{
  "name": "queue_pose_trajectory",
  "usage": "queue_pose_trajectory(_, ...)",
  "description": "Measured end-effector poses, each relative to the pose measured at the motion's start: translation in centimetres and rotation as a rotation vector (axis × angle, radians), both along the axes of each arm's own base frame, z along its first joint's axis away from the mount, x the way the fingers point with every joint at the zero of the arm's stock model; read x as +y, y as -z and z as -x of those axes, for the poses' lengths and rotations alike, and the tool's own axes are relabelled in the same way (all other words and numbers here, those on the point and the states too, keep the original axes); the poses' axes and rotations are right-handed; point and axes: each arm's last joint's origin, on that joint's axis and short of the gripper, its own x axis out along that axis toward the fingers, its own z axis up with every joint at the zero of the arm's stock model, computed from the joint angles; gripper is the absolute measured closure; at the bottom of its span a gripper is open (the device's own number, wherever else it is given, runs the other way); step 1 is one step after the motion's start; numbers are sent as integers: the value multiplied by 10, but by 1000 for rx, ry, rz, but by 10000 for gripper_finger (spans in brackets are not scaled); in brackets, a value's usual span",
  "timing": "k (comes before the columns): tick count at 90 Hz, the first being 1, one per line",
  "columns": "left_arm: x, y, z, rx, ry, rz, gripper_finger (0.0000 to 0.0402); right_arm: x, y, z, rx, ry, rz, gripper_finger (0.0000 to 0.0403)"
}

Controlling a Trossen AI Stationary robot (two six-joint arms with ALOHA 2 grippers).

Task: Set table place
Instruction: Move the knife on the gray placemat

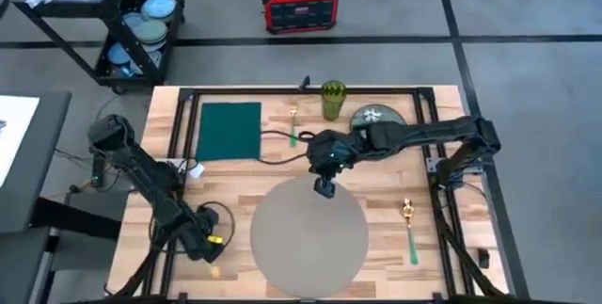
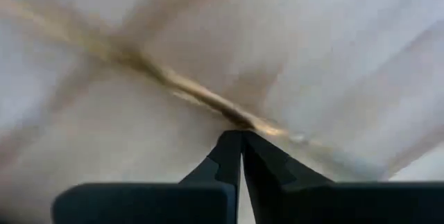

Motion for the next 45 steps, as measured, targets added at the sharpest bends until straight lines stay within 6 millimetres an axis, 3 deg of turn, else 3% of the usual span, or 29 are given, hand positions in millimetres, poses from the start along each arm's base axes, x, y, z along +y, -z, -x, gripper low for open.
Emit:
queue_pose_trajectory(15, 24, -2, -25, -106, -24, -63, 401, -9, 0, 0, 9, 7, 14, 403)
queue_pose_trajectory(45, 76, -13, -47, -175, -65, -184, 401, -8, 0, 0, 4, 5, 2, 403)
